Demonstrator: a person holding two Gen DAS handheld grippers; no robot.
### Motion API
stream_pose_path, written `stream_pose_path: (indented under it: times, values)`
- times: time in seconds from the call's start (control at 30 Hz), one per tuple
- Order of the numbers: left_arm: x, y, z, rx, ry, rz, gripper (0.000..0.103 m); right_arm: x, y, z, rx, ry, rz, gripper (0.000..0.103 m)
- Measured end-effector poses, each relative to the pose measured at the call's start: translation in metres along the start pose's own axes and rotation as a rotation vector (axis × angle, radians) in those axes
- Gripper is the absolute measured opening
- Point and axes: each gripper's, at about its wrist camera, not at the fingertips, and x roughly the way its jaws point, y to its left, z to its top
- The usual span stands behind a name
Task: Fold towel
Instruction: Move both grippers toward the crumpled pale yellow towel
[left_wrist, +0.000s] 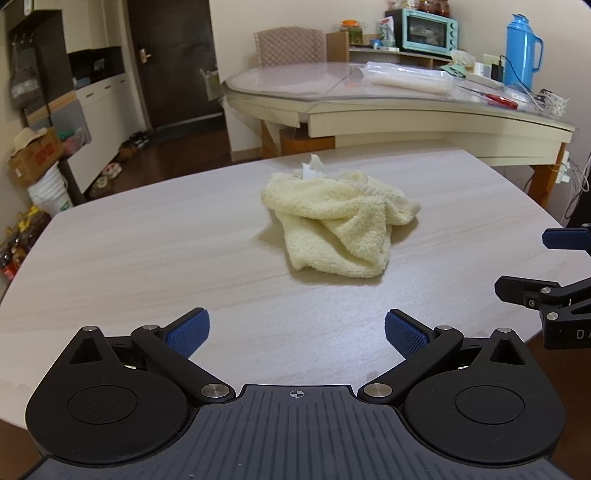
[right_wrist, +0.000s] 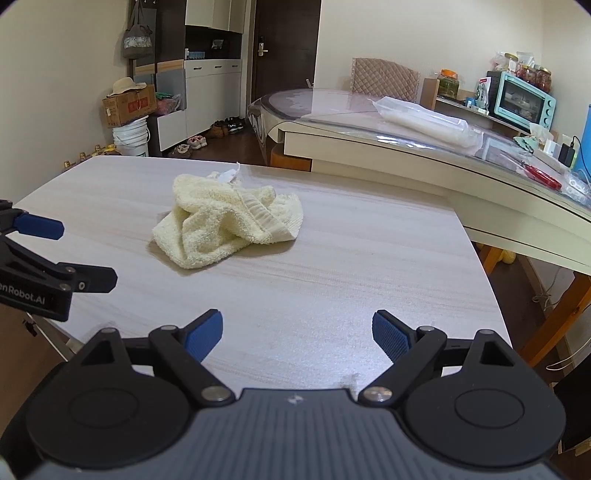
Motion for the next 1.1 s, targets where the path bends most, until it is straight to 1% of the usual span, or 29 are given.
stream_pose_path:
  times: [0.13, 0.43, 0.73, 0.8, 1.0, 1.1]
  values:
    - [0.001, 0.001, 0.0, -0.004, 0.001, 0.002, 0.103, 0.004, 0.004, -0.002, 0.014, 0.004, 0.015, 0.09]
    - [0.001, 0.001, 0.0, -0.005, -0.006, 0.01, 0.103, 0.003, 0.009, -0.001, 0.01, 0.009, 0.015, 0.09]
    - [0.004, 0.006, 0.002, -0.008, -0.008, 0.026, 0.103, 0.011, -0.006, 0.002, 0.011, 0.007, 0.029, 0.09]
    - [0.004, 0.009, 0.003, -0.012, -0.014, 0.029, 0.103, 0.013, -0.011, 0.005, 0.012, 0.002, 0.034, 0.09]
    - [0.01, 0.019, 0.008, -0.023, -0.019, 0.036, 0.103, 0.02, -0.006, 0.018, 0.001, -0.024, 0.051, 0.09]
    - [0.015, 0.026, 0.011, -0.023, -0.015, 0.03, 0.103, 0.022, -0.001, 0.027, -0.019, -0.04, 0.082, 0.09]
